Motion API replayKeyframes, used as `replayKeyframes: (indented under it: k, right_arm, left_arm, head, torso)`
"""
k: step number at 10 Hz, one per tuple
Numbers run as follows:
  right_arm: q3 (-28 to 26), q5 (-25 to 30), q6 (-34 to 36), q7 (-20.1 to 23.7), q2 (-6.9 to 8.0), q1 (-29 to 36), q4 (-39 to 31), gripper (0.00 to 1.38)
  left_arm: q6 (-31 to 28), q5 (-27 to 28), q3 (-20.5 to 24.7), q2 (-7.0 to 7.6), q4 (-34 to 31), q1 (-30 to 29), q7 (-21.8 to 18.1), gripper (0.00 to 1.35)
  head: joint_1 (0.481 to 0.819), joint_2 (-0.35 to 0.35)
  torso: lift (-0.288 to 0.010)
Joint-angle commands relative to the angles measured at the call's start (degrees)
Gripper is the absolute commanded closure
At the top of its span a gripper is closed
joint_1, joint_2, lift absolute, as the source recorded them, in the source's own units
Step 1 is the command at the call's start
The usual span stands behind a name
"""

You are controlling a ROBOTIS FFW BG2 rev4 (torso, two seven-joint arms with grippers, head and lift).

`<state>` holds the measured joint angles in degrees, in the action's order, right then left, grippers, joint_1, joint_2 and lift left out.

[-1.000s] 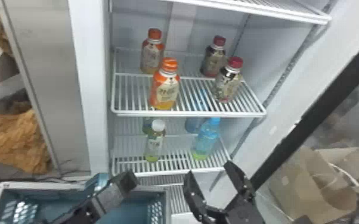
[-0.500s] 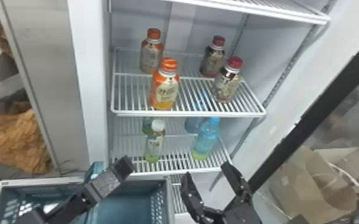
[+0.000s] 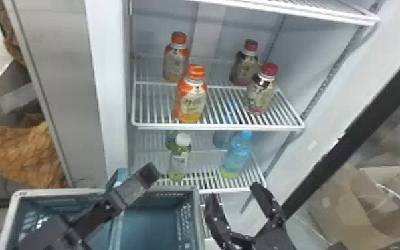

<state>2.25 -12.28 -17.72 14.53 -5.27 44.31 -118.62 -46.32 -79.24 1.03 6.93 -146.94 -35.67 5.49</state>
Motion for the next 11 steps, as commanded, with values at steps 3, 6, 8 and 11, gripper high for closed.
replayKeyframes:
  k: [3,6,8,11]
  right_arm:
    - [0.5,0.51,0.0,0.06,-0.18,0.12,-0.14,0.0]
    - [0.95,1.08,0.0,0.23,-0.35,-0.02,0.0,0.0]
    - [0.27,1.31,-0.42,0.15,0.09,0.12,0.28,0.0]
    - [-2.93,3.48,-2.39,-3.9,1.14,2.09,-0.56,0.0]
  left_arm:
    - [3.58,-2.8,-5.83,1.77,0.06,3.04,1.98,1.21]
    - [7.09,-4.62,-6.98,1.86,-0.08,2.34,3.3,1.21]
    - [7.79,-4.62,-5.95,1.94,-0.08,0.79,3.74,1.2]
    - [7.94,-4.62,-5.95,2.21,-0.08,0.23,3.82,1.21]
  head:
    - [0.695,-0.284]
    - [0.695,-0.301]
    - [0.695,-0.29]
    - [0.695,-0.311]
  torso:
    - [-0.069]
    - [-0.069]
    - [-0.069]
    - [-0.069]
